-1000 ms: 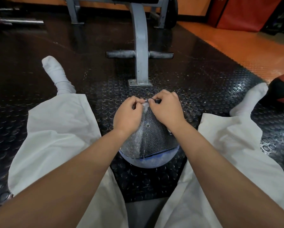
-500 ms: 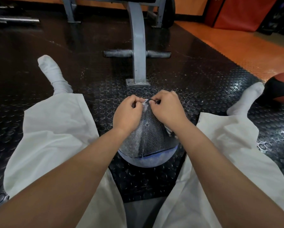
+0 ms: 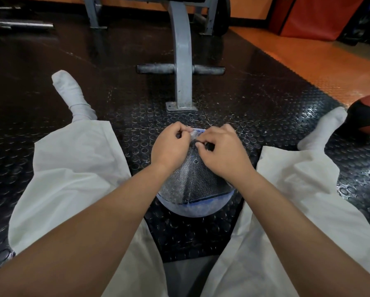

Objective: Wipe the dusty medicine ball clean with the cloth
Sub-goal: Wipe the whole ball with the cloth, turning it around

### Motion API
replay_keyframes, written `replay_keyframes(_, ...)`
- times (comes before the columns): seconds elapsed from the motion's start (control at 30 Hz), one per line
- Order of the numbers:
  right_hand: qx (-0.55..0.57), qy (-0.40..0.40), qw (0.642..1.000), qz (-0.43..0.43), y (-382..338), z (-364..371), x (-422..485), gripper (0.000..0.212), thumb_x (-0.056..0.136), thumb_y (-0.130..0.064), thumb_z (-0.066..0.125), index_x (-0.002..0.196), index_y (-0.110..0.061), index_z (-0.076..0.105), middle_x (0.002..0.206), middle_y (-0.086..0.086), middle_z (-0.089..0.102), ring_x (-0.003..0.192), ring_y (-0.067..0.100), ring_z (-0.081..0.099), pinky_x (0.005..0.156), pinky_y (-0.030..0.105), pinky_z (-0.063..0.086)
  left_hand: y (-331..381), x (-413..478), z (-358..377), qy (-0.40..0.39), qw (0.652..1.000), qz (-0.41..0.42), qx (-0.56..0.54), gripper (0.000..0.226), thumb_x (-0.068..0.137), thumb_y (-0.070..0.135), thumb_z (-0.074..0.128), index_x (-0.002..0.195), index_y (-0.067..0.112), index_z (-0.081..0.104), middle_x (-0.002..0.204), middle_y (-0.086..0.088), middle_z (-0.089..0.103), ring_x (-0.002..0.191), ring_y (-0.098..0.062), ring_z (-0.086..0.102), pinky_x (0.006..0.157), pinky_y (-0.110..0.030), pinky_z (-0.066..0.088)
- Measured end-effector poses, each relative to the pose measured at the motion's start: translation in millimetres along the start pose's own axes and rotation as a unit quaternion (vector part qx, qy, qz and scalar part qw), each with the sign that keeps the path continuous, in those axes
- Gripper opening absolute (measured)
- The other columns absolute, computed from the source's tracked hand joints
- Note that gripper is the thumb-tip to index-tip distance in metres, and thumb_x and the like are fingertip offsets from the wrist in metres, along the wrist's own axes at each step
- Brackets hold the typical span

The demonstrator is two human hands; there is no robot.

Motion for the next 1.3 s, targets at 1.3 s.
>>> replay_keyframes(1.3, -0.044, -0.035, 0.99, 0.13, -6, 5, 35, 0.018, 0.089, -0.023, 0.058, 0.095, -0.015, 0.073, 0.099, 0.007, 0.069, 0.105, 0.027, 0.053, 0.091, 0.037, 0.046, -4, -3, -1, 0.023, 1.0, -0.016, -0.005, 0.02, 0.096, 0.02, 0.046, 0.094, 0.025, 0.065, 0.078, 0.012, 0.057, 0.057, -0.007, 0.046, 0.054, -0.028, 0.031)
Point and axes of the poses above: each hand's wrist, its own x-axis towards the middle knuckle, its own z-axis out of the palm, y = z × x, the point moved 2 cm from there along x, towards the middle knuckle
